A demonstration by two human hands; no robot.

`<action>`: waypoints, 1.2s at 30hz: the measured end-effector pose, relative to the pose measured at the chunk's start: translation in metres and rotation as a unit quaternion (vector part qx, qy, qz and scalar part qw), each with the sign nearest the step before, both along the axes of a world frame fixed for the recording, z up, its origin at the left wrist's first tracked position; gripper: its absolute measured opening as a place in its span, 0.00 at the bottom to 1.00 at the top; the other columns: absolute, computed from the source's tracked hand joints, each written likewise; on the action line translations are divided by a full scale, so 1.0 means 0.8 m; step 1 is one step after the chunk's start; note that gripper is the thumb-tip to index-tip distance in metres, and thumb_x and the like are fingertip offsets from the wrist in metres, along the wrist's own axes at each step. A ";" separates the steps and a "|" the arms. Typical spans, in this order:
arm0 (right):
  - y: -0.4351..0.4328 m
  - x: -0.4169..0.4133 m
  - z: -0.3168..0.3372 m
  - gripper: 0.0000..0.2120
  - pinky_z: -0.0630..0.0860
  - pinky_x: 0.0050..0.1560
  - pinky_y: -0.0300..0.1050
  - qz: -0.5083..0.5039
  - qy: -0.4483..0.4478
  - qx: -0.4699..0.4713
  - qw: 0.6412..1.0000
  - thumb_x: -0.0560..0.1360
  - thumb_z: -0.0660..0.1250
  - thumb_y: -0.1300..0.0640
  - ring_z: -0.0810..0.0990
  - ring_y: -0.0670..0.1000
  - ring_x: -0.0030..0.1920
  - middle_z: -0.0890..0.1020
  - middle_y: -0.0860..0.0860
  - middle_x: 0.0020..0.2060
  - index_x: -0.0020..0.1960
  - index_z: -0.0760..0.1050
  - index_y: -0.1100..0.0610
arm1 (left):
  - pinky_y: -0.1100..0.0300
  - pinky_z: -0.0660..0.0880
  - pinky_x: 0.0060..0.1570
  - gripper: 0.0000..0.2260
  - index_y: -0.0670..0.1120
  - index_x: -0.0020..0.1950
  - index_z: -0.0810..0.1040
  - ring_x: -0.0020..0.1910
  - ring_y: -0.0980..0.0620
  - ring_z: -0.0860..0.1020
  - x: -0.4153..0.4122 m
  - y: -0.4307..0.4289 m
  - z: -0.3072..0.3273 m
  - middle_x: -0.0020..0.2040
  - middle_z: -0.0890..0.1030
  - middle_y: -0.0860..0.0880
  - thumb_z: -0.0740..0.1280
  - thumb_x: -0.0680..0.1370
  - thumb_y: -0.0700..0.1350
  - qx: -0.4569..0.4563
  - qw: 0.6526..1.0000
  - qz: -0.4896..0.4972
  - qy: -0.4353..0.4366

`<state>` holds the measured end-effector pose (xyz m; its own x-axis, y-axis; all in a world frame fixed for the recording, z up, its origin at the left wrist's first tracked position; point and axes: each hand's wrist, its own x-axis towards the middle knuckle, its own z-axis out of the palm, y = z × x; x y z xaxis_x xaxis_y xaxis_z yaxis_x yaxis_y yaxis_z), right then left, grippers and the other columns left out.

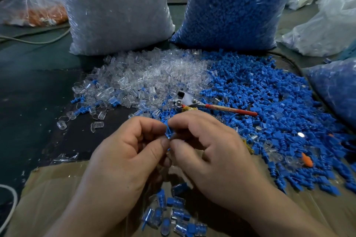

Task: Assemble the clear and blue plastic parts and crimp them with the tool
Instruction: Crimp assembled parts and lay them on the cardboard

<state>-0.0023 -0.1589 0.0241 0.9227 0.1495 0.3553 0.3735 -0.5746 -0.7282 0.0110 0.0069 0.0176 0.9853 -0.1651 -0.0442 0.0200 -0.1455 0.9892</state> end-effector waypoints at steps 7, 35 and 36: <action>0.002 -0.002 0.000 0.05 0.73 0.44 0.40 -0.002 -0.011 -0.068 0.998 0.79 0.60 0.49 0.76 0.41 0.46 0.77 0.40 0.43 0.51 0.75 0.46 | 0.63 0.79 0.30 0.12 0.58 0.44 0.84 0.32 0.50 0.84 -0.004 -0.003 0.006 0.35 0.85 0.47 0.72 0.73 0.39 0.020 1.000 0.009 -0.010; -0.061 0.035 -0.001 0.29 0.66 0.63 0.55 -0.155 0.125 -0.404 0.893 0.75 0.57 0.34 0.69 0.54 0.62 0.73 0.47 0.64 0.71 0.61 0.46 | 0.63 0.73 0.21 0.07 0.52 0.36 0.83 0.26 0.49 0.77 0.012 0.004 0.000 0.29 0.80 0.44 0.71 0.60 0.44 -0.140 0.986 0.063 0.061; -0.060 0.037 0.000 0.27 0.67 0.61 0.54 -0.156 0.115 -0.406 0.893 0.75 0.57 0.35 0.69 0.54 0.60 0.75 0.47 0.61 0.70 0.62 0.46 | 0.63 0.73 0.21 0.07 0.53 0.35 0.83 0.27 0.49 0.76 0.013 0.005 0.000 0.29 0.80 0.44 0.71 0.60 0.44 -0.137 0.986 0.062 0.066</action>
<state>0.0271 -0.2070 0.0237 0.9991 -0.0055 0.0416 -0.0029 -0.9981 -0.0615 0.0212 0.0108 0.0179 0.9874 -0.0680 -0.1429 0.1512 0.1386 0.9787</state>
